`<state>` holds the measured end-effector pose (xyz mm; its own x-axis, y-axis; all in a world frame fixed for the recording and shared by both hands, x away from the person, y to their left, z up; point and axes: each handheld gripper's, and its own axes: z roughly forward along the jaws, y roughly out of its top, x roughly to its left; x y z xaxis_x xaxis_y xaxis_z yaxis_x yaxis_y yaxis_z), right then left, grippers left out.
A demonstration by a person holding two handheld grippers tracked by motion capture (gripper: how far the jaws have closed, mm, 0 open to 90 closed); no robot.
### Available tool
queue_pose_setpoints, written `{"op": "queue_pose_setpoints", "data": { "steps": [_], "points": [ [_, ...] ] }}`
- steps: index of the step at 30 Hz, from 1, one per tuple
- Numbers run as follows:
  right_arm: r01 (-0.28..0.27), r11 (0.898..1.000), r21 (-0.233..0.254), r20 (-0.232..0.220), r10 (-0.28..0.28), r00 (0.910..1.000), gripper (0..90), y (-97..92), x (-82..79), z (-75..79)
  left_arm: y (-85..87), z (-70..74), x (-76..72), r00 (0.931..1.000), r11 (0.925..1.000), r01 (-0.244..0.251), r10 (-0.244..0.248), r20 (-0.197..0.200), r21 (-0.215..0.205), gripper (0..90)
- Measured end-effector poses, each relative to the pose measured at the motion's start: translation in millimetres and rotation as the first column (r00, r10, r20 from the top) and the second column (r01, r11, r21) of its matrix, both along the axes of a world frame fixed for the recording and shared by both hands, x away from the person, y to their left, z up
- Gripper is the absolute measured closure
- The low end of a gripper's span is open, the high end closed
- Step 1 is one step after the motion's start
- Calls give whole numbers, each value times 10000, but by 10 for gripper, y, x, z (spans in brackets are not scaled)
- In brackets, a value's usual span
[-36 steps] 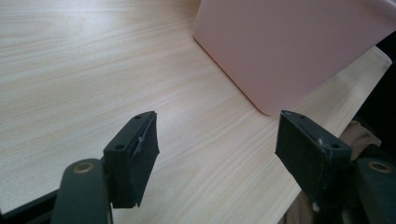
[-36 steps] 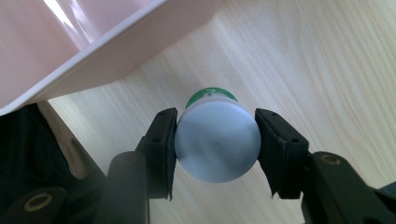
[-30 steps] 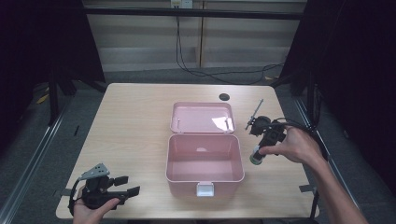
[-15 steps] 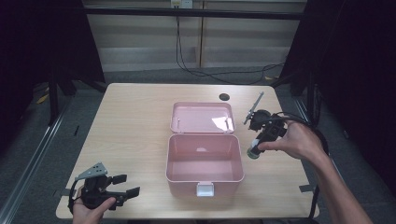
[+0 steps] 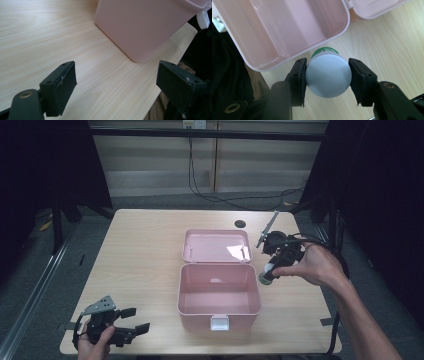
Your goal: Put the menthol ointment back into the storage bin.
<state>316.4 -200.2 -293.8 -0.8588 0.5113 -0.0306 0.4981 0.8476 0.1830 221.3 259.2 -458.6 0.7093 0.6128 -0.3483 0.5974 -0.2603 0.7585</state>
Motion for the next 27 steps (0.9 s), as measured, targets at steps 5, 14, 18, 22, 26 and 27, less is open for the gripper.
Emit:
{"op": "queue_pose_setpoints", "data": {
  "steps": [5, 14, 18, 22, 26, 27],
  "points": [
    [-295, 9994, 170, 62, 294, 9995, 512, 96, 8, 58, -1, 1, -5, 9999, 9999, 11, -12, 107, 127, 162],
    [-1075, 9936, 335, 69, 1073, 9942, 512, 307, 43, 62, -8, -5, -6, 10000, 9998, -29, 28, 90, 221, 162],
    [-1273, 9913, 319, 45, 1273, 9919, 512, 397, 59, 35, -8, -5, -4, 10000, 9997, -24, 22, 84, 233, 163],
    [-1417, 9892, 386, 42, 1416, 9899, 512, 483, 77, 21, -5, 0, -10, 9999, 9997, -36, 32, 157, 225, 164],
    [-1602, 9861, 447, 85, 1600, 9871, 512, 541, 89, 11, -14, 8, -23, 9997, 9996, 19, -27, 260, 296, 164],
    [-1735, 9839, 435, 79, 1733, 9848, 512, 580, 95, -1, -16, 9, -23, 9996, 9995, 47, -56, 281, 320, 164]
  ]
}}
